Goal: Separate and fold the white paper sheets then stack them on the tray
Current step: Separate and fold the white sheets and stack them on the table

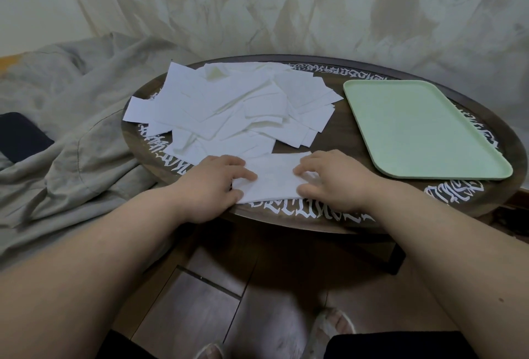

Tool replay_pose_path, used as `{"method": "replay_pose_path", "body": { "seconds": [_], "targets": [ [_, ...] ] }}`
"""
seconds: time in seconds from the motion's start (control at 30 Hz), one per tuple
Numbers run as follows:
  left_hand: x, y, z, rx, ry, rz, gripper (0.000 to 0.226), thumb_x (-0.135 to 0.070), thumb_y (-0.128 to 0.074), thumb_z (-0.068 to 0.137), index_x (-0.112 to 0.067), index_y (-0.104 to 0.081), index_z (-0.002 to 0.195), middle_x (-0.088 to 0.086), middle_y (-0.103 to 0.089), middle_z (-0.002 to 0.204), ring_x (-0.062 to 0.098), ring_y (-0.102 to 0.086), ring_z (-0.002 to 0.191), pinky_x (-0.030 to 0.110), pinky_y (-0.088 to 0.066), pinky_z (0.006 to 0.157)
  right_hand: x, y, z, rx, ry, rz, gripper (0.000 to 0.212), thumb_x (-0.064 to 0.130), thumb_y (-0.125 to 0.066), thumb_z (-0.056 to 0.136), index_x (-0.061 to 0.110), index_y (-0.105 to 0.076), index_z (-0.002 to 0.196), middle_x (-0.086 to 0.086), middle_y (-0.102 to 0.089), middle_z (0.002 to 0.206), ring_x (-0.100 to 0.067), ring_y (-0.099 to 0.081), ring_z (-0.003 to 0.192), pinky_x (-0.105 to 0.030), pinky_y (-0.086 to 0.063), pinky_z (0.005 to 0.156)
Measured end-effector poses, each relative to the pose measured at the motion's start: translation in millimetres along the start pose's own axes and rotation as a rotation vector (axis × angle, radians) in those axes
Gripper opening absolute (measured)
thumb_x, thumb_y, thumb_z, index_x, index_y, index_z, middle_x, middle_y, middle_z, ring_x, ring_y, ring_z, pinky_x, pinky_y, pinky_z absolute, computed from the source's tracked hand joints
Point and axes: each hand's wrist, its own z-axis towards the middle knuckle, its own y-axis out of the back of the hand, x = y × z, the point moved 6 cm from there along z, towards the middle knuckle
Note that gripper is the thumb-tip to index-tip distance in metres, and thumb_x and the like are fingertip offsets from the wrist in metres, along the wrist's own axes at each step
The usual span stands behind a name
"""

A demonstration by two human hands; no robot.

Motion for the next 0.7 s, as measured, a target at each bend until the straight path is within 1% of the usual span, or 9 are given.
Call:
{"method": "replay_pose_path", "body": {
  "seconds": [0.07,0.13,0.2,0.23,0.3,0.43,0.53,0.63,0.7],
  "targets": [
    [0,2,-2,-0.006,0.001,0.004,0.045,-0.024,-0.059,0.094,-0.037,-0.053,0.136,-0.003,-0.037,0.152,0.02,-0.029,0.14,0.027,-0.017,0.115,3,2,1,-0.033,-0.003,0.018,0.042,0.047,-0.055,0.09,0.03,-0.057,0.129,0.011,-0.05,0.137,-0.021,-0.034,0.134,-0.039,-0.035,0.107],
    [3,6,-4,-0.054,0.036,-0.026,0.046,-0.023,-0.06,0.092,-0.037,-0.053,0.136,-0.002,-0.037,0.151,0.02,-0.025,0.142,0.028,-0.017,0.115,8,10,2,-0.127,-0.015,0.048,0.045,0.046,-0.054,0.091,0.03,-0.053,0.133,0.01,-0.043,0.145,-0.02,-0.027,0.139,-0.04,-0.031,0.111],
    [11,21,-3,-0.187,0.101,-0.072,0.048,-0.021,-0.06,0.092,-0.036,-0.053,0.137,-0.001,-0.037,0.152,0.021,-0.025,0.142,0.031,-0.019,0.115,17,26,6,-0.266,-0.017,0.091,0.048,0.041,-0.056,0.093,0.028,-0.048,0.139,0.006,-0.038,0.15,-0.018,-0.025,0.14,-0.034,-0.026,0.113],
    [16,30,-1,-0.258,0.135,-0.084,0.048,-0.022,-0.061,0.092,-0.035,-0.052,0.137,-0.001,-0.037,0.152,0.022,-0.026,0.141,0.032,-0.021,0.115,22,34,10,-0.326,-0.009,0.103,0.049,0.038,-0.057,0.093,0.027,-0.047,0.14,0.005,-0.038,0.15,-0.017,-0.025,0.14,-0.03,-0.023,0.112],
    [24,46,6,-0.333,0.175,-0.089,0.049,-0.023,-0.062,0.092,-0.035,-0.051,0.138,-0.001,-0.037,0.152,0.024,-0.029,0.14,0.035,-0.024,0.114,33,47,24,-0.382,0.013,0.109,0.05,0.035,-0.058,0.093,0.025,-0.046,0.14,0.005,-0.039,0.149,-0.016,-0.027,0.139,-0.026,-0.023,0.109],
    [43,64,26,-0.346,0.213,-0.108,0.051,-0.028,-0.064,0.092,-0.031,-0.049,0.14,-0.002,-0.036,0.153,0.024,-0.032,0.138,0.033,-0.026,0.113,49,61,67,-0.36,0.055,0.078,0.05,0.03,-0.057,0.094,0.024,-0.042,0.141,0.007,-0.04,0.147,-0.015,-0.031,0.136,-0.025,-0.029,0.104],
    [63,72,40,-0.359,0.246,-0.114,0.052,-0.03,-0.064,0.092,-0.03,-0.048,0.141,-0.002,-0.036,0.153,0.023,-0.031,0.139,0.033,-0.027,0.112,57,69,101,-0.35,0.077,-0.003,0.05,0.028,-0.055,0.095,0.022,-0.041,0.142,0.005,-0.038,0.148,-0.016,-0.034,0.135,-0.027,-0.032,0.101],
    [81,77,52,-0.343,0.258,-0.106,0.053,-0.031,-0.064,0.092,-0.031,-0.046,0.142,-0.004,-0.034,0.154,0.021,-0.031,0.14,0.034,-0.03,0.111,62,71,136,-0.321,0.112,-0.111,0.05,0.022,-0.053,0.096,0.02,-0.039,0.143,0.002,-0.033,0.151,-0.017,-0.028,0.139,-0.03,-0.035,0.101],
    [92,77,59,-0.327,0.265,-0.101,0.055,-0.031,-0.064,0.092,-0.032,-0.045,0.143,-0.005,-0.033,0.155,0.02,-0.031,0.14,0.033,-0.031,0.11,65,69,159,-0.298,0.141,-0.224,0.049,0.016,-0.05,0.096,0.017,-0.037,0.143,-0.001,-0.029,0.153,-0.02,-0.021,0.143,-0.031,-0.033,0.103]
  ]
}}
